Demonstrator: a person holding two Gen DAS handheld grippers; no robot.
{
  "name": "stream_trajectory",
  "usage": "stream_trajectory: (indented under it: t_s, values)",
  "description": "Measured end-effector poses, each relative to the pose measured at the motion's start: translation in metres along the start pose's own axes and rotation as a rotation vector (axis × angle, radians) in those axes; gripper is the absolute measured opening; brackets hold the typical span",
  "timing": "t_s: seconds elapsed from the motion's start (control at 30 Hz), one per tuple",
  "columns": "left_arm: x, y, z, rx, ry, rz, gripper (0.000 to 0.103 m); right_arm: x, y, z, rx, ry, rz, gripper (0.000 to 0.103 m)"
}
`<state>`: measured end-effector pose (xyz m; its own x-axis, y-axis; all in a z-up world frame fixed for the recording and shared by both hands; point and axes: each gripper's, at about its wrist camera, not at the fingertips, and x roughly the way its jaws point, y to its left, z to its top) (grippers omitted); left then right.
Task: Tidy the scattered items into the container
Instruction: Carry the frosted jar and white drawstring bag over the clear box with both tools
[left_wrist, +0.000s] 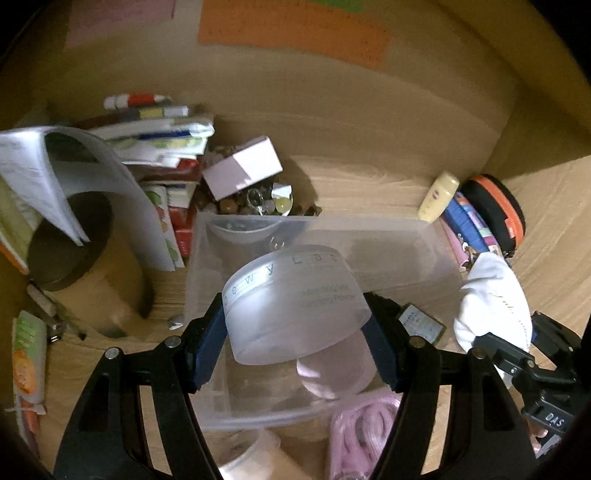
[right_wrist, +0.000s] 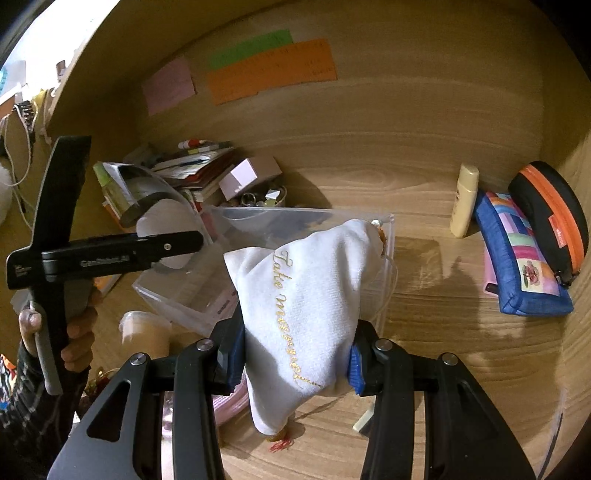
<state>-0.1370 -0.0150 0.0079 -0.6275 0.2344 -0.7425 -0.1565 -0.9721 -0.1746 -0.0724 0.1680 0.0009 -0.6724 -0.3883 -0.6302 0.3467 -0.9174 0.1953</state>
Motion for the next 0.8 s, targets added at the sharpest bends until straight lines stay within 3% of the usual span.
stream_trajectory:
  t_s: [0.37, 0.8]
  values:
    - [0.048, -0.007, 0.013, -0.01, 0.141, -0.007, 0.069, 0.013, 0.0, 0.005, -0.008, 0.018, -0.002, 0.04]
    - [0.06, -0.026, 0.01, 0.087, 0.148, 0.083, 0.069, 0.024, 0.001, 0.012, -0.048, 0.043, -0.042, 0.04]
